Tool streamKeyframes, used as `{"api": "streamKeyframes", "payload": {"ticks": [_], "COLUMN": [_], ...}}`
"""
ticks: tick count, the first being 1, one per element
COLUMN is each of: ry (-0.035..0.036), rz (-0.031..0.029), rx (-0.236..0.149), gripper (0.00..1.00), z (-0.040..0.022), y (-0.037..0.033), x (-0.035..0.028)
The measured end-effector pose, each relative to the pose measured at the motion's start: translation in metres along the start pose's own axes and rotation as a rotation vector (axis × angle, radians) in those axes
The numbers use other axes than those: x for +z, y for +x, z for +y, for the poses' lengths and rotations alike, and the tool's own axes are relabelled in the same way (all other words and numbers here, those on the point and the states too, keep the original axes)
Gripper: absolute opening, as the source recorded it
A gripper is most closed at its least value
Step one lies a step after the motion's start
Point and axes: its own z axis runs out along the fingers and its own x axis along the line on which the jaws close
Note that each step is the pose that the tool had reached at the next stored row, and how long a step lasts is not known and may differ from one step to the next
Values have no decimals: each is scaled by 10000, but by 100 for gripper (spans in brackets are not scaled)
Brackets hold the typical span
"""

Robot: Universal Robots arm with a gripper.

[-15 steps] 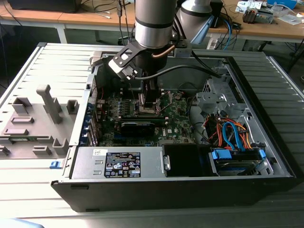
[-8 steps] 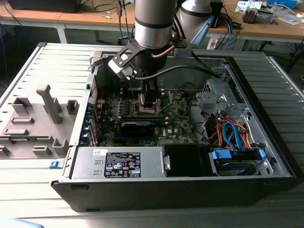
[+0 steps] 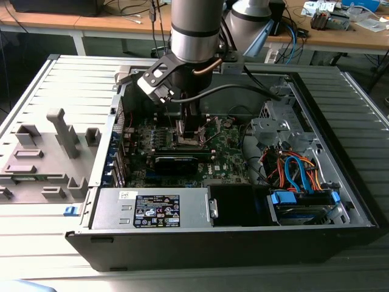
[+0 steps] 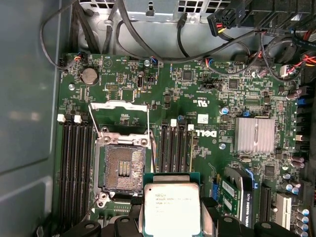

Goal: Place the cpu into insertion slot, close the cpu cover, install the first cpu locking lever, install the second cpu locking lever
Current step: 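Place the cpu into insertion slot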

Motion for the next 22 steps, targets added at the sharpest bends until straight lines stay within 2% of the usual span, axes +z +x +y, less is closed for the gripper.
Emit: {"api": "streamKeyframes", "payload": {"ticks": [3,5,22], "ry": [0,0,0], "rz": [0,0,0], "rx": [0,0,0], "gripper": [55,55,55], "z": [-7,-64,-103], "y": [0,4,7], "x": [5,38,57]}}
